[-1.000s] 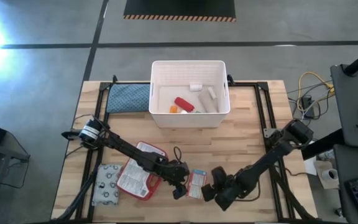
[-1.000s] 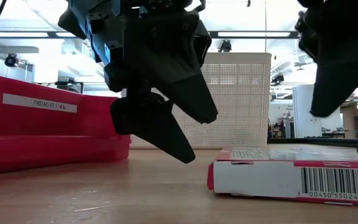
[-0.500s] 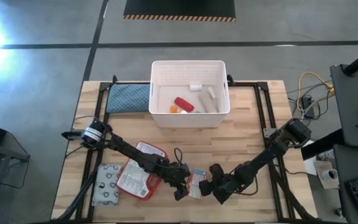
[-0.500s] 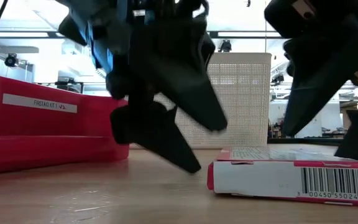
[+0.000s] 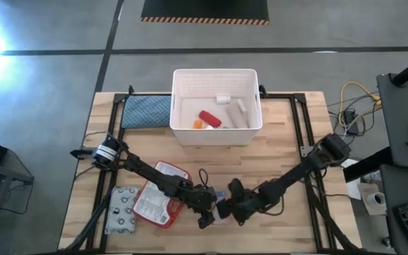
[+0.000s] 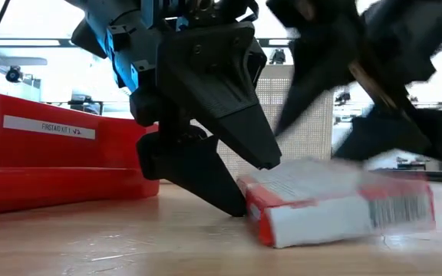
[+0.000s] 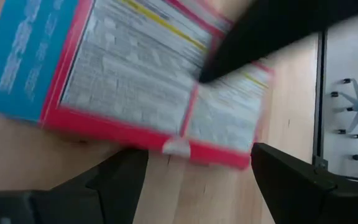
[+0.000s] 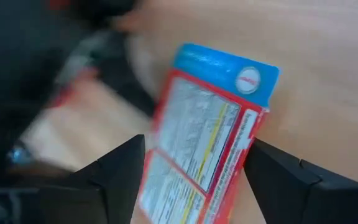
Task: Pick & place medical supplies in basket/bin
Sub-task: Put the red medicine box into the white bin
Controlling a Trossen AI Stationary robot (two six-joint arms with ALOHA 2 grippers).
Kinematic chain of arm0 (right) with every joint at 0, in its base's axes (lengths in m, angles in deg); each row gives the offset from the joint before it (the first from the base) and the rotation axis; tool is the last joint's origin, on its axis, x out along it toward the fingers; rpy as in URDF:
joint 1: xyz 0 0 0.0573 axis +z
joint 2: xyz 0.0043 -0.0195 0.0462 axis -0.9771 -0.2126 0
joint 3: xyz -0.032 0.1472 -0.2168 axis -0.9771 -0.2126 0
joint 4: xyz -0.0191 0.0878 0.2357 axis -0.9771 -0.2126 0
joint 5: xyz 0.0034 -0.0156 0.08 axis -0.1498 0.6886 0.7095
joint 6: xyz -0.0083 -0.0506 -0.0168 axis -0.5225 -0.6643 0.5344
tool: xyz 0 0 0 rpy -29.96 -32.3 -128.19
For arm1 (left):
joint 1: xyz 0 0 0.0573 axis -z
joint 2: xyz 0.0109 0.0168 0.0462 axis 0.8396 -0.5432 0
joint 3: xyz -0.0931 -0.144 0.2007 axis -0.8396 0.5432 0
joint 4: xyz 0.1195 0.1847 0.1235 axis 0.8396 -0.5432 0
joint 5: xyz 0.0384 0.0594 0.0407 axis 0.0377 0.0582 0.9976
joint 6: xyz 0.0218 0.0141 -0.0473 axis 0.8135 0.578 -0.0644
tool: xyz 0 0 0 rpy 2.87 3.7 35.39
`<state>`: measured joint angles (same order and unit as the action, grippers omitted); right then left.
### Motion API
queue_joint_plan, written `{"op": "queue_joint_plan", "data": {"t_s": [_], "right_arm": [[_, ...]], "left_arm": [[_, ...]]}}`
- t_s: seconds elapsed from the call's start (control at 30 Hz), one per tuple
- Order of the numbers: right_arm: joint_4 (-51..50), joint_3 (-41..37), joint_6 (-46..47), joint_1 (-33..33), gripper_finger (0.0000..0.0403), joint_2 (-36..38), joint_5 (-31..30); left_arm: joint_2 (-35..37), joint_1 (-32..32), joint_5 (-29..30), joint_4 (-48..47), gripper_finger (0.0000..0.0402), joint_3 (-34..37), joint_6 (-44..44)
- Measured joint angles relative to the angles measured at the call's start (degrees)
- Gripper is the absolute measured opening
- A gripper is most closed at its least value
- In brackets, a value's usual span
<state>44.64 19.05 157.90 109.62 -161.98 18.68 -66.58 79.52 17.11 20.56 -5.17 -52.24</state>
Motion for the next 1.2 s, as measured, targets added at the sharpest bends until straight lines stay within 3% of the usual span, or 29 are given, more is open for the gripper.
{"op": "queue_joint_plan", "data": {"t_s": [0.23, 0.47, 0.93, 1.2], "right_arm": [[0.67, 5.31, -9.54, 0.66, 0.0248, 0.23, 1.08], [0.4, 6.98, -10.9, 0.83, 0.024, 0.08, 1.7], [0.71, 11.81, -22.92, 0.83, 0.0238, 0.13, 2.13], [-8.9, 13.64, -14.98, 1.1, 0.0238, 0.15, 4.08]], "left_arm": [[0.29, 0.17, -0.23, -1.14, 0.0269, 0.01, 0.24], [2.25, 0.82, 0.07, -2.84, 0.0269, 0.23, 0.26], [5.12, 2.71, 0.42, -9.83, 0.0269, 0.39, 0.35], [5.15, 2.69, 0.6, -9.65, 0.0269, 0.71, 0.63]]}}
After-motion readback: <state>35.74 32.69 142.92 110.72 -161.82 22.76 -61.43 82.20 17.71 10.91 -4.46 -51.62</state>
